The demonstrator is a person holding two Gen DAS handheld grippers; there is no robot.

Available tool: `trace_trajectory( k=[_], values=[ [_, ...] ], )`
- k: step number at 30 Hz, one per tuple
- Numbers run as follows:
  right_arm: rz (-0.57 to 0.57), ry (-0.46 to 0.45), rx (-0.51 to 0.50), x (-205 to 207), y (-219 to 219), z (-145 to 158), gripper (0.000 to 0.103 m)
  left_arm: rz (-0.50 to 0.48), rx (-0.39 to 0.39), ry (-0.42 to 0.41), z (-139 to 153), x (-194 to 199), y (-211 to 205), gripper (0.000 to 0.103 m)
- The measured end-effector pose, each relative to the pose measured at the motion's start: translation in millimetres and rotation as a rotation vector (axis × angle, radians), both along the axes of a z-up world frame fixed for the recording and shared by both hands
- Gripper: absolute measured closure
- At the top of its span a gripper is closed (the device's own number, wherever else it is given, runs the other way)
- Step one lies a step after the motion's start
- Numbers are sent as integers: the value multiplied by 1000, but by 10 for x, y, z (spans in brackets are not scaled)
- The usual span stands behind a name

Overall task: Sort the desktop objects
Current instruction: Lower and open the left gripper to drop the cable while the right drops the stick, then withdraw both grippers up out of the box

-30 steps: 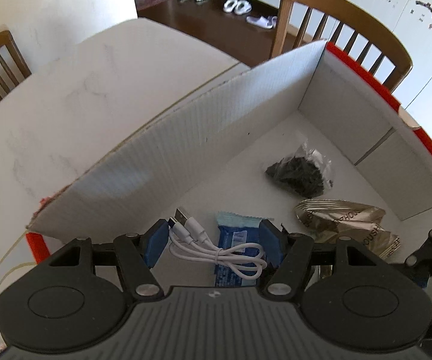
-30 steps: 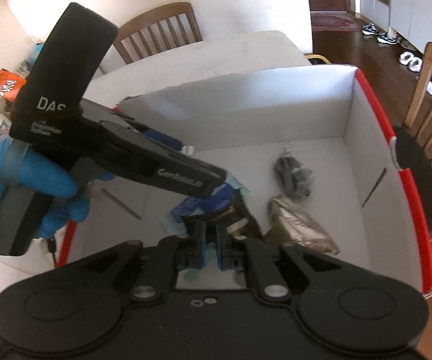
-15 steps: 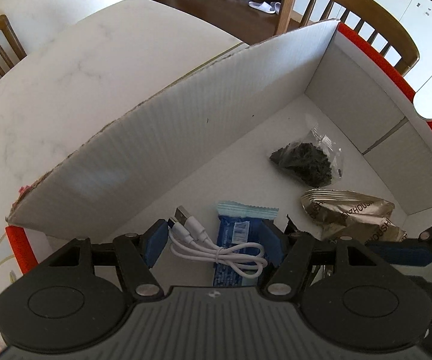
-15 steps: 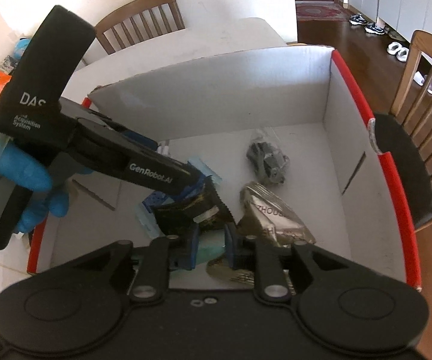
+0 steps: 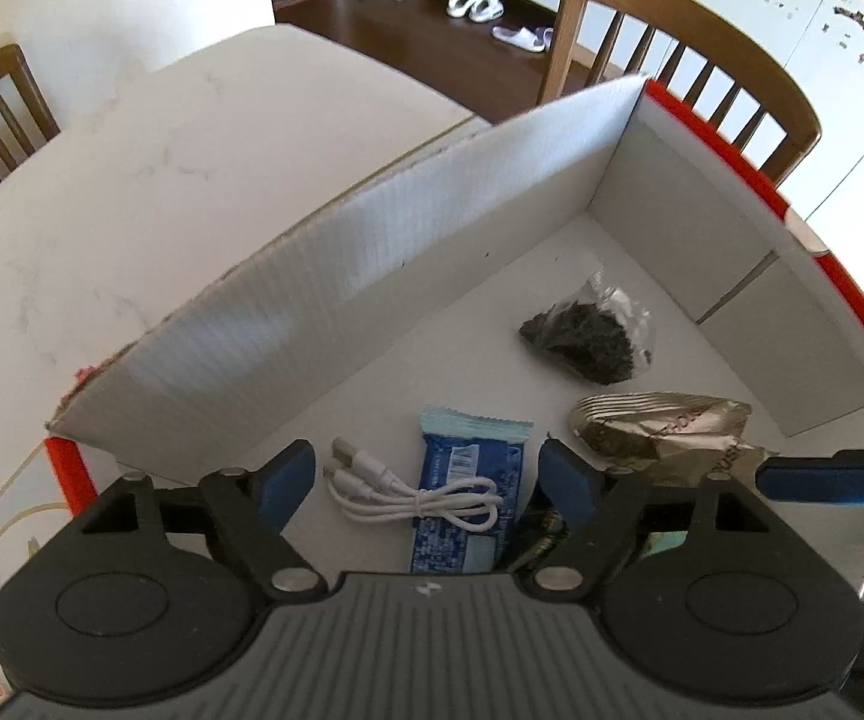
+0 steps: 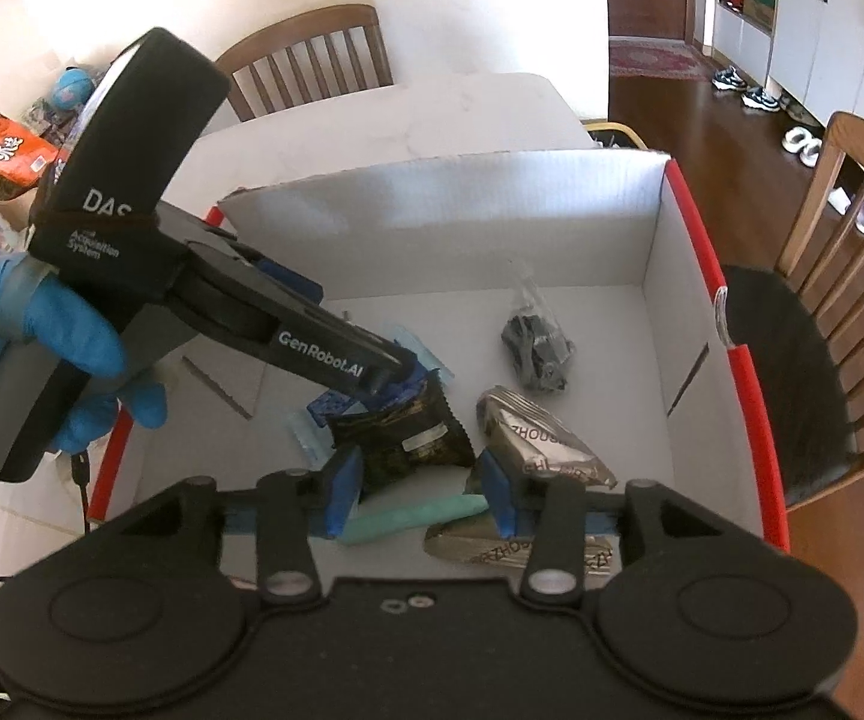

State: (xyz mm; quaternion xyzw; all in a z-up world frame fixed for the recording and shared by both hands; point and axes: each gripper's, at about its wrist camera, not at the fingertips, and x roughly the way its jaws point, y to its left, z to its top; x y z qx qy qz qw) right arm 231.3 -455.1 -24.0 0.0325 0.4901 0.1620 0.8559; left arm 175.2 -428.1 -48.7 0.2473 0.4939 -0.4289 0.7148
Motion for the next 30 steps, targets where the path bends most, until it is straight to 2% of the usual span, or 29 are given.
trace_trajectory(
  k=[1,8,21,27,30],
  values=[
    [2,-7,-2,-15,-8,17,45,-1,-6,-1,26,26,11,21],
    [9,-16,-15,-58,-19,83,45,-2,-49,-6,197,-66,104,21],
    [60,-29,-58,-157,23,170,45,13,-145,-13,498,-302,567,21],
    [73,-41,-71,-205,66,192,38,16,-193,-14,636,-438,780,21],
    [75,-49,-83,-215,78,200,38,12,-223,-18,722,-521,903,21]
  ],
)
